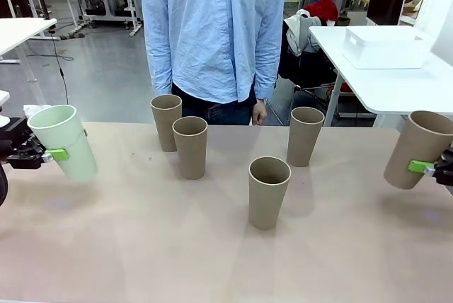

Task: Stack the cups and store them in the basket.
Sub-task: Pick up two Reusable plastic cups , one in each hand.

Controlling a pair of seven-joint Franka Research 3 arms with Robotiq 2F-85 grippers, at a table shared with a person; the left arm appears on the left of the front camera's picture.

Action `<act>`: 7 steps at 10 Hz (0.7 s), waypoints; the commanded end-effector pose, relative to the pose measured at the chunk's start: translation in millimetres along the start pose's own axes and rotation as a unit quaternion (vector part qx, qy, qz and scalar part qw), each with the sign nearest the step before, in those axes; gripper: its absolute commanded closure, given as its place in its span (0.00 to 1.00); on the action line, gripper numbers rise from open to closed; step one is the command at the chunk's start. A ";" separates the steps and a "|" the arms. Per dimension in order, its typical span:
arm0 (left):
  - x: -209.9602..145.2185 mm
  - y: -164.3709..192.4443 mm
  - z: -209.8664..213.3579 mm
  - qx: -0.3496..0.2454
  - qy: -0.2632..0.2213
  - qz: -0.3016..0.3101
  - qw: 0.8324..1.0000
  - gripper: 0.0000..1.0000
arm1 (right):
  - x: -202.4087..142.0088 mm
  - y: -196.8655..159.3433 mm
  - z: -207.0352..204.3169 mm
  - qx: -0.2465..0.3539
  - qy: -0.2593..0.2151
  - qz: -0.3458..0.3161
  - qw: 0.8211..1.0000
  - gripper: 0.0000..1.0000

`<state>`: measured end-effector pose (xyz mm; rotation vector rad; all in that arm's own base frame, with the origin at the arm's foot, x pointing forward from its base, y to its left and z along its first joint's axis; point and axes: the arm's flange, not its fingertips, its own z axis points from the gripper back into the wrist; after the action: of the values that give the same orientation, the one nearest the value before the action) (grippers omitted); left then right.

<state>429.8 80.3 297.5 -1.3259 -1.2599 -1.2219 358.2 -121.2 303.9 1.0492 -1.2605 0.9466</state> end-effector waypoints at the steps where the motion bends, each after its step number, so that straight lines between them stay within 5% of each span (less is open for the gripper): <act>1: 14.1 -26.7 -35.9 0.021 0.008 0.005 1.000 0.12 | 15.1 34.3 -30.7 -0.029 0.009 -0.004 1.000 0.15; 7: 30.4 -60.6 -41.7 0.072 0.021 -0.012 0.997 0.12 | 25.7 101.2 -80.4 -0.026 0.026 0.021 0.999 0.15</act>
<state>364.0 43.6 323.5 -1.1899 -1.2770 -1.2042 356.4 -80.0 334.6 0.9618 -1.2705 0.9943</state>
